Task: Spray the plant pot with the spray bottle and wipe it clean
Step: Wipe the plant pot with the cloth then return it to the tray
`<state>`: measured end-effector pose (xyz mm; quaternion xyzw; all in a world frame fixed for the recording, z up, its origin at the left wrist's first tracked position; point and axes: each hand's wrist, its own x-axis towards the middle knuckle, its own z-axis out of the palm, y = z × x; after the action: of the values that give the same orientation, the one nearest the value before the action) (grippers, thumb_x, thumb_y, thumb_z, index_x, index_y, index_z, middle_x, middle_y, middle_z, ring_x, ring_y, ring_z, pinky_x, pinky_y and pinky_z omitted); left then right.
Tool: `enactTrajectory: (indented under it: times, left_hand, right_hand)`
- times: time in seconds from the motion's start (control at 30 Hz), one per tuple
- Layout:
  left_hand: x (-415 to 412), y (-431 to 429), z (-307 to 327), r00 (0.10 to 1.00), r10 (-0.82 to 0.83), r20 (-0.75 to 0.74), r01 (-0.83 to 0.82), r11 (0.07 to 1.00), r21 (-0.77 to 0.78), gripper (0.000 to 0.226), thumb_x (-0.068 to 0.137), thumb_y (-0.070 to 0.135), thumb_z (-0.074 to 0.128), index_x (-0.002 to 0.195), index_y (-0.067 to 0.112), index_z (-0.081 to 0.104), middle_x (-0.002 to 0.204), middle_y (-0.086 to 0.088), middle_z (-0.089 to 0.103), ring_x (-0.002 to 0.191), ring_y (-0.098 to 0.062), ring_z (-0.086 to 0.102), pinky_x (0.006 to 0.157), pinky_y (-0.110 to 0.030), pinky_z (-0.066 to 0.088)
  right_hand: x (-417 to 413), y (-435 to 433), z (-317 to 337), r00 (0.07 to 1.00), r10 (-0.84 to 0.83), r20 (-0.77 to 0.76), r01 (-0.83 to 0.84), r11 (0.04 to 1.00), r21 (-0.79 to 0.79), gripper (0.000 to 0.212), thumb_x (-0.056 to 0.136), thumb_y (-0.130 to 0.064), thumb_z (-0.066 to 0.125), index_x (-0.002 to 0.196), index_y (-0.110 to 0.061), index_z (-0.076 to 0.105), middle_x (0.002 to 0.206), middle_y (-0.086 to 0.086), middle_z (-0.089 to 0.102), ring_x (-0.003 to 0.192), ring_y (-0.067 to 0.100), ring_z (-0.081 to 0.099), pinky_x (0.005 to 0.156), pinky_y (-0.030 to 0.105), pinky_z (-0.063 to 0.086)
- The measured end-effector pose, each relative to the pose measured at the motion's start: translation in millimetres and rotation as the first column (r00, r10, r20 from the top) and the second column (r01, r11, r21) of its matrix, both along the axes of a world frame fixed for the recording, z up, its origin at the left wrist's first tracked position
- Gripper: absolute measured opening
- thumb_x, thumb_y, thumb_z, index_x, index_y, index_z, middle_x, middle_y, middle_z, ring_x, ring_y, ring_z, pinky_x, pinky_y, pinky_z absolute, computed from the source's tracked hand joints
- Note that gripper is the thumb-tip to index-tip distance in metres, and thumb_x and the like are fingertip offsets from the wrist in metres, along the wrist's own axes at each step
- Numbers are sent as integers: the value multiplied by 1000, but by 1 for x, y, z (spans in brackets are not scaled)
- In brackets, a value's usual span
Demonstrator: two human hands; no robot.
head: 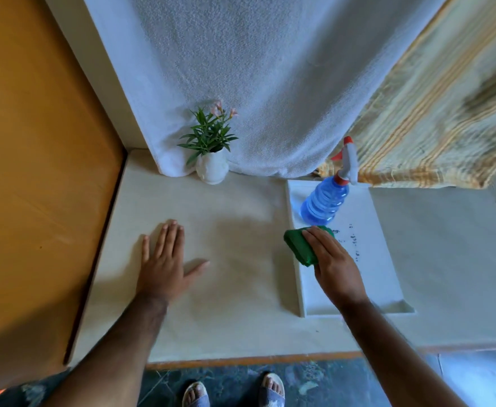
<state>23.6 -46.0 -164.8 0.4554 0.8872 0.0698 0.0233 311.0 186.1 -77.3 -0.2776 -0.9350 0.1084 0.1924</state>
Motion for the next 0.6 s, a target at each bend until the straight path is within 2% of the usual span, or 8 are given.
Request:
enactTrajectory:
  times: [0.17,0.27,0.33,0.4,0.47,0.53,0.6]
  left_hand:
    - [2,1,-2,1000,-1,-6,1,1000,-9,105,81,83,38,155,8,29,165,-14,31,152,-28,30,123,-63,14]
    - [4,2,0,1000,-3,-17,3,1000,-5,106,81,82,34,155,7,30,165,-14,31,152,-28,30,124,-63,13]
    - [5,2,1,1000,4,-6,-4,999,-35,108,81,84,28,157,8,24,168,-12,24,155,-26,21,125,-62,9]
    - [4,3,1,1000,15,6,-15,998,-53,110,80,86,22,159,10,18,170,-9,18,156,-25,15,126,-60,5]
    - [3,2,2,1000,19,10,-19,998,-64,111,79,87,18,160,11,16,170,-8,15,157,-24,12,126,-60,4]
    - [3,3,3,1000,19,9,-19,997,-73,111,79,88,17,160,11,14,171,-8,14,157,-24,10,126,-60,4]
    - [3,3,3,1000,18,20,-17,997,-72,111,79,88,17,160,11,15,171,-8,14,157,-24,10,126,-60,3]
  right_hand:
    - [41,13,-20,990,-114,77,113,993,22,65,69,25,71,131,5,64,135,23,63,123,42,62,104,52,50]
    - [49,15,-30,983,-93,157,96,995,-10,59,77,24,68,133,8,61,140,27,58,128,45,57,104,57,49]
    - [56,14,-36,978,-53,201,60,998,-26,60,81,19,69,139,10,55,146,28,53,136,45,51,109,59,44]
    - [65,11,-41,965,-3,262,3,1000,2,69,84,4,77,145,10,46,153,26,44,144,41,41,113,59,40]
    - [72,9,-43,945,16,325,-18,1000,2,81,90,-23,77,153,6,34,162,22,31,151,36,28,121,53,29]
    - [74,7,-46,916,12,402,-14,1000,2,88,98,-47,61,158,2,19,167,15,12,156,30,11,126,45,15]
    - [72,8,-47,876,7,482,-7,1000,-3,91,101,-61,42,160,-2,5,168,11,-4,156,26,-4,127,40,2]
